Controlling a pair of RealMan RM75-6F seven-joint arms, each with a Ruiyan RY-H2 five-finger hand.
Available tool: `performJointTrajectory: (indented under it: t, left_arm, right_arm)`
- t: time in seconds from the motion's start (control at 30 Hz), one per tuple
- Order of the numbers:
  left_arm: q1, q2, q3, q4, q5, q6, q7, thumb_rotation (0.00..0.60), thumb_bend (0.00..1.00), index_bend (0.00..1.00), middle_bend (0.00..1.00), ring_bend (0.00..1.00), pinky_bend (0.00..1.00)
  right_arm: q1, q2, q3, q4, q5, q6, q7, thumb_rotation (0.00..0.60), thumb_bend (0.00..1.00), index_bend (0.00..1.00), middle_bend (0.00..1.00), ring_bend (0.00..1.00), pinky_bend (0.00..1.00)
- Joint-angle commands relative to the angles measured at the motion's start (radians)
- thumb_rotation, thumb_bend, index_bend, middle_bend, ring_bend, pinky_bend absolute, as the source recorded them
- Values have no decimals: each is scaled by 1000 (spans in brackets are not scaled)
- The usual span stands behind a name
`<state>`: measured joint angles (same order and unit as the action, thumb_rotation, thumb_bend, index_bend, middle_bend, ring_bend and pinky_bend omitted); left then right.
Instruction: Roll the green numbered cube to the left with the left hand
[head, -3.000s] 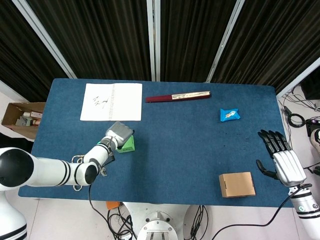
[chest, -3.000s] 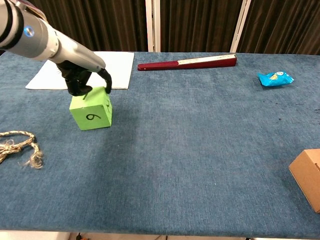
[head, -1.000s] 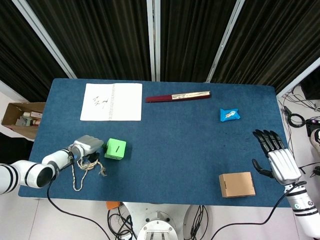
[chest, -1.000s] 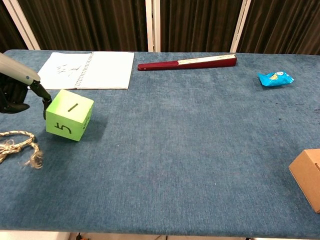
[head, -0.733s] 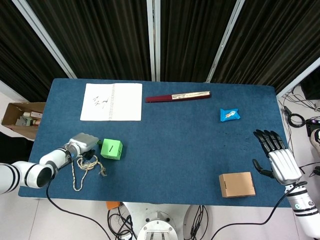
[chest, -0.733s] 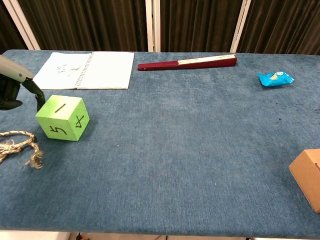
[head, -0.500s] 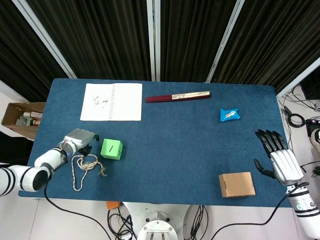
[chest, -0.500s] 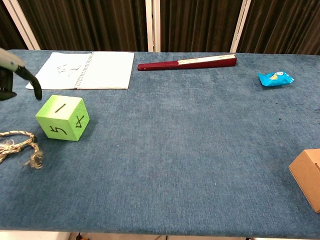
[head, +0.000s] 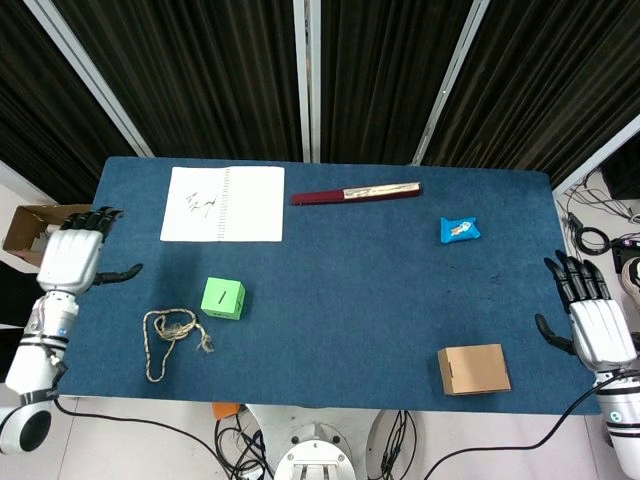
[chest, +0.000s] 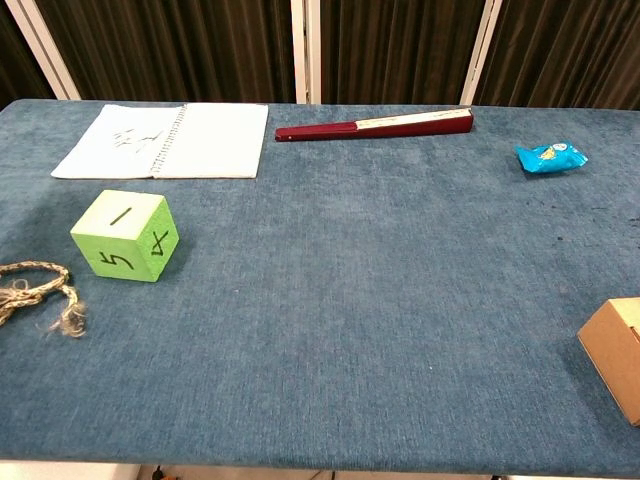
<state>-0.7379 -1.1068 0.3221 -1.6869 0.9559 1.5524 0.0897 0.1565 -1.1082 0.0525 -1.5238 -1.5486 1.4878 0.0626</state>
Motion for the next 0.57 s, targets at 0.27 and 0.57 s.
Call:
performJointTrajectory:
  t: [0.27, 0.57]
  left_arm:
    - [343, -92, -21, 137, 250, 192, -38, 600, 141, 167, 131, 166, 169]
    - [465, -113, -55, 125, 332, 215, 13, 600, 140, 167, 137, 167, 168]
  right_arm:
    - [-24, -53, 3, 58, 7, 23, -1, 600, 305, 0, 0, 0, 0]
    - [-7, -45, -21, 37, -29, -19, 32, 600, 306, 0, 0, 0, 0]
